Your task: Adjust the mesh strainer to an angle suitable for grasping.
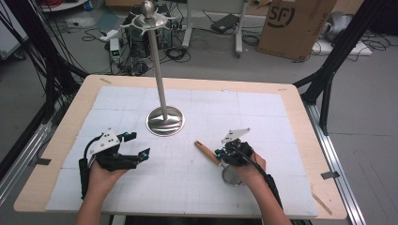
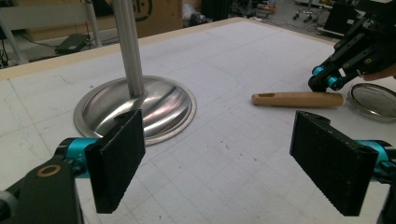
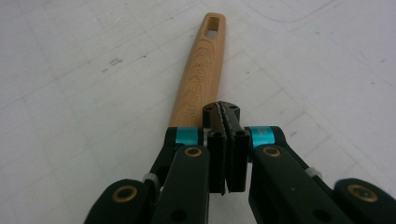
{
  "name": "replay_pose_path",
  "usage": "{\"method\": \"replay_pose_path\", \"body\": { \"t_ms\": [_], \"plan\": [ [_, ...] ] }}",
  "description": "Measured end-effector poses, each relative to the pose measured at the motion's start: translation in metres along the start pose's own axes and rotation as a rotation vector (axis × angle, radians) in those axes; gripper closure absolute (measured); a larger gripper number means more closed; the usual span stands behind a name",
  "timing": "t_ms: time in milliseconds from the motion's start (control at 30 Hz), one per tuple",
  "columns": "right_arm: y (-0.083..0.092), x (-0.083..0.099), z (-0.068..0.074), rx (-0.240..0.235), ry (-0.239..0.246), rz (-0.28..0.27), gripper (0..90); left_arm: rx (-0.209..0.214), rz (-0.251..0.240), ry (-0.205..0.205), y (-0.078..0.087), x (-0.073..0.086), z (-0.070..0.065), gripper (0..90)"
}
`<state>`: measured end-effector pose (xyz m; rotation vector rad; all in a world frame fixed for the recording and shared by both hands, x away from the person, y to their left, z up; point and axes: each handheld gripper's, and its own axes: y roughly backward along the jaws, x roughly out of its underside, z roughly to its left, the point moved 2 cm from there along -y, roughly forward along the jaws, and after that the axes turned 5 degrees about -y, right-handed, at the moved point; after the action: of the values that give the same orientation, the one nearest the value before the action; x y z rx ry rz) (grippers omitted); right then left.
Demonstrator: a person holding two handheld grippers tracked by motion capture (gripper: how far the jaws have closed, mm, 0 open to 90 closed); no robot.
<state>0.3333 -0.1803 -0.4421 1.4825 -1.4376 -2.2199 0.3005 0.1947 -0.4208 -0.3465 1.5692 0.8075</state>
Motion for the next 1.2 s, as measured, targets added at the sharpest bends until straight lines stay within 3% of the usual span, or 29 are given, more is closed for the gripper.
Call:
{"method": "replay_pose_path", "body": {
  "t_ms": [367, 400, 700, 733, 767, 867, 967, 1200],
  "plan": [
    [0.003, -0.001, 0.011, -0.037, 0.024, 0.0, 88.1, -0.001, -0.001, 0.001, 0.0, 0.0, 0.0, 18.8],
    [0.006, 0.0, 0.011, -0.041, 0.018, -0.024, 84.5, 0.0, -0.001, 0.0, 0.0, 0.0, 0.001, 18.8],
    [0.031, 0.008, 0.01, -0.065, -0.017, -0.139, 79.7, -0.002, -0.006, 0.003, 0.001, 0.0, 0.001, 18.8],
    [0.038, 0.012, 0.009, -0.097, -0.034, -0.177, 78.2, -0.002, -0.004, 0.003, 0.001, 0.0, 0.001, 18.8],
    [0.038, 0.012, 0.009, -0.097, -0.034, -0.177, 78.2, 0.0, -0.006, 0.005, 0.001, 0.0, 0.001, 18.8],
    [0.048, 0.02, 0.007, -0.142, -0.059, -0.248, 76.7, 0.002, -0.001, 0.001, 0.001, 0.0, 0.002, 18.8],
    [0.058, 0.026, 0.005, -0.141, -0.089, -0.296, 75.8, 0.002, 0.0, 0.0, 0.0, 0.001, 0.002, 18.8],
    [0.067, 0.03, 0.0, -0.136, -0.112, -0.335, 69.0, 0.015, 0.023, -0.012, -0.003, 0.002, 0.0, 18.8]
  ]
}}
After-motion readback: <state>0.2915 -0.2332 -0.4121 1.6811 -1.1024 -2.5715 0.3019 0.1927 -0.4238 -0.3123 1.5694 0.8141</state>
